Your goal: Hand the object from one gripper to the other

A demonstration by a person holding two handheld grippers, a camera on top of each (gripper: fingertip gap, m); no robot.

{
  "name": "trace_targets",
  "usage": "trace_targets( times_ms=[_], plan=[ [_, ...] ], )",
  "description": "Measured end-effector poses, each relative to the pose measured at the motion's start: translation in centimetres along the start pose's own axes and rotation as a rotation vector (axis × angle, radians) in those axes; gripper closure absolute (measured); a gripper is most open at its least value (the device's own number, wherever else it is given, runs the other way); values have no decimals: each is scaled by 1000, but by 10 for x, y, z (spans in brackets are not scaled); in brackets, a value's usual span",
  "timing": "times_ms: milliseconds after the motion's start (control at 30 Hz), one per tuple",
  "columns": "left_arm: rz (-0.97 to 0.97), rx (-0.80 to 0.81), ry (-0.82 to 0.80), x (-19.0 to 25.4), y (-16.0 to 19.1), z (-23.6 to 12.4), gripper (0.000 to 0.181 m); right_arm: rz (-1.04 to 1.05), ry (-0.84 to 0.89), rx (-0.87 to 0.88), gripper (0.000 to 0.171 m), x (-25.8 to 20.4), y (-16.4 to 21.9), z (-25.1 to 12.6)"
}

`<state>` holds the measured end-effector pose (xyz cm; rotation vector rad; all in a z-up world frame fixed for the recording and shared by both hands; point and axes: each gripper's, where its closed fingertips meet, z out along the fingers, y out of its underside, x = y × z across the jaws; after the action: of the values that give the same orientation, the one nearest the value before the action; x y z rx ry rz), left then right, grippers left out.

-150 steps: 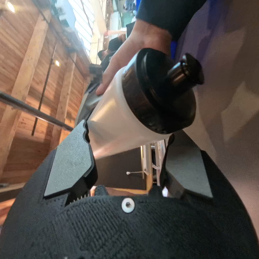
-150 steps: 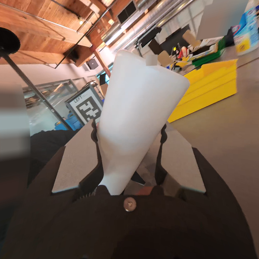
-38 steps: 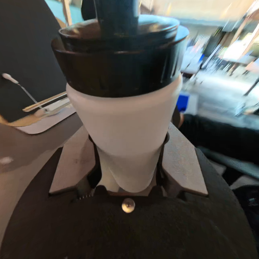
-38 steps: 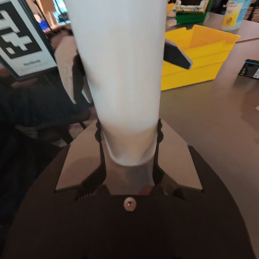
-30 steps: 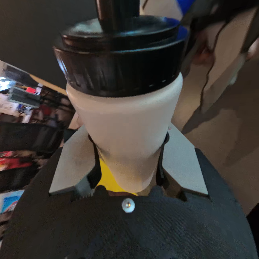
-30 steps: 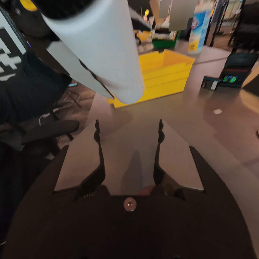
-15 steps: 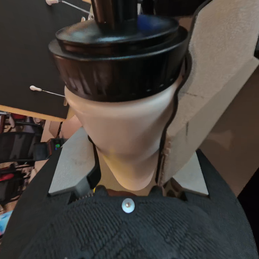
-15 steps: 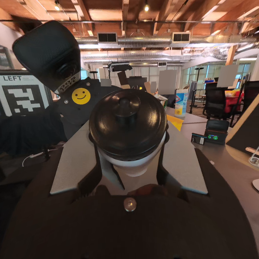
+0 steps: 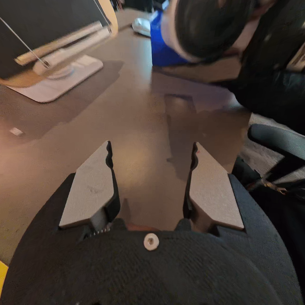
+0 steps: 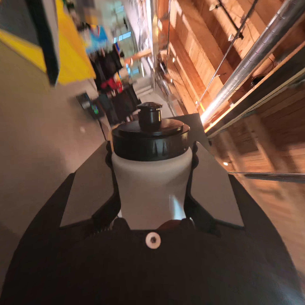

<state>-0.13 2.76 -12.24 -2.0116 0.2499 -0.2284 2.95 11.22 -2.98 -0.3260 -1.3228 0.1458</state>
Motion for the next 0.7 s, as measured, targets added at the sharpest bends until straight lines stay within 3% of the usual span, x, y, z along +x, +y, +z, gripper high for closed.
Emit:
trace_targets(
  times_ms=[100, 267, 367, 533, 700],
  plan=[
    [46, 103, -57, 7, -15, 0, 86, -144, -57, -134, 77, -27, 16, 3],
    [57, 186, -4, 31, -40, 25, 79, -170, -140, -199, 78, -56, 7, 0],
    [28, 185, 96, 47, -44, 42, 77, -176, -156, -232, 78, -61, 1, -4],
    [40, 214, 161, 59, -46, 60, 93, -185, -215, -194, 78, -75, -13, -11],
    [94, 165, 128, 55, -38, 73, 89, -131, -231, -203, 78, -81, -13, -11]
  ],
)
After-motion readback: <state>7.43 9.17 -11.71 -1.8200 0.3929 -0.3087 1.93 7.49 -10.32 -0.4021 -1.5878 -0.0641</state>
